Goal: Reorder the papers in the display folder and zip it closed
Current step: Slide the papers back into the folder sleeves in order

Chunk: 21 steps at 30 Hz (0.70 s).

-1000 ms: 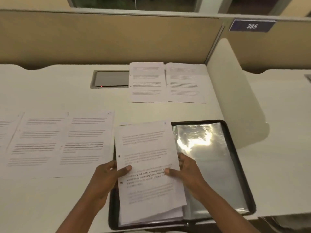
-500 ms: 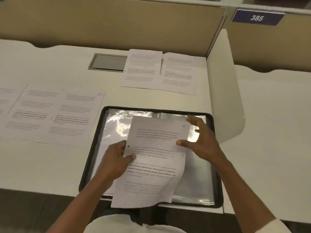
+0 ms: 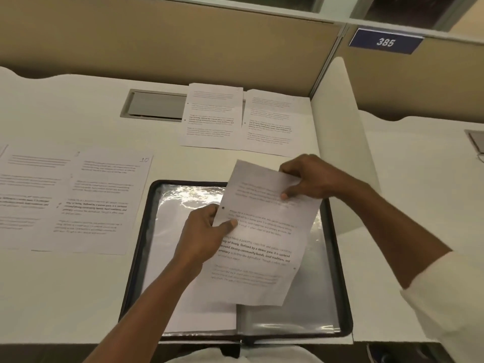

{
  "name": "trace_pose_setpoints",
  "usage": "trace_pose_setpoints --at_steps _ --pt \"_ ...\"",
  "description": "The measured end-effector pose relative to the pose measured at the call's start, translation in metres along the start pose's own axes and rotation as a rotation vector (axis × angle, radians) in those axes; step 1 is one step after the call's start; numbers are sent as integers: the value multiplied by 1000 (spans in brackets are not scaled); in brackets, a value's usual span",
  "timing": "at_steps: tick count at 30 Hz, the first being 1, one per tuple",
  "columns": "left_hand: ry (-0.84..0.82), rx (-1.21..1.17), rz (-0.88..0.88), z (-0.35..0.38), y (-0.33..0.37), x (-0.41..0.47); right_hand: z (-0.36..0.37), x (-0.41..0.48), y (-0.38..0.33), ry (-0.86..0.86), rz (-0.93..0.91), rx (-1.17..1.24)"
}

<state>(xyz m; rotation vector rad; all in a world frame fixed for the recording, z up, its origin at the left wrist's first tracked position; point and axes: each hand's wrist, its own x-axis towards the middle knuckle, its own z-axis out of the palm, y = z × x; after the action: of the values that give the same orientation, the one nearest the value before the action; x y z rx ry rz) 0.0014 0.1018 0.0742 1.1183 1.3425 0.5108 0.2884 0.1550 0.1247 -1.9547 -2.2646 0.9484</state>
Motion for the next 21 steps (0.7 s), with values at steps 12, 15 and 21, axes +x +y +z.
trace_pose_setpoints --at_steps 12,15,21 --pt "327 905 -109 59 -31 25 -98 70 106 152 133 -119" --pt "352 987 -2 106 -40 25 -112 90 134 157 149 -92" --pt "350 1061 92 202 -46 50 -140 132 137 83 30 -199"
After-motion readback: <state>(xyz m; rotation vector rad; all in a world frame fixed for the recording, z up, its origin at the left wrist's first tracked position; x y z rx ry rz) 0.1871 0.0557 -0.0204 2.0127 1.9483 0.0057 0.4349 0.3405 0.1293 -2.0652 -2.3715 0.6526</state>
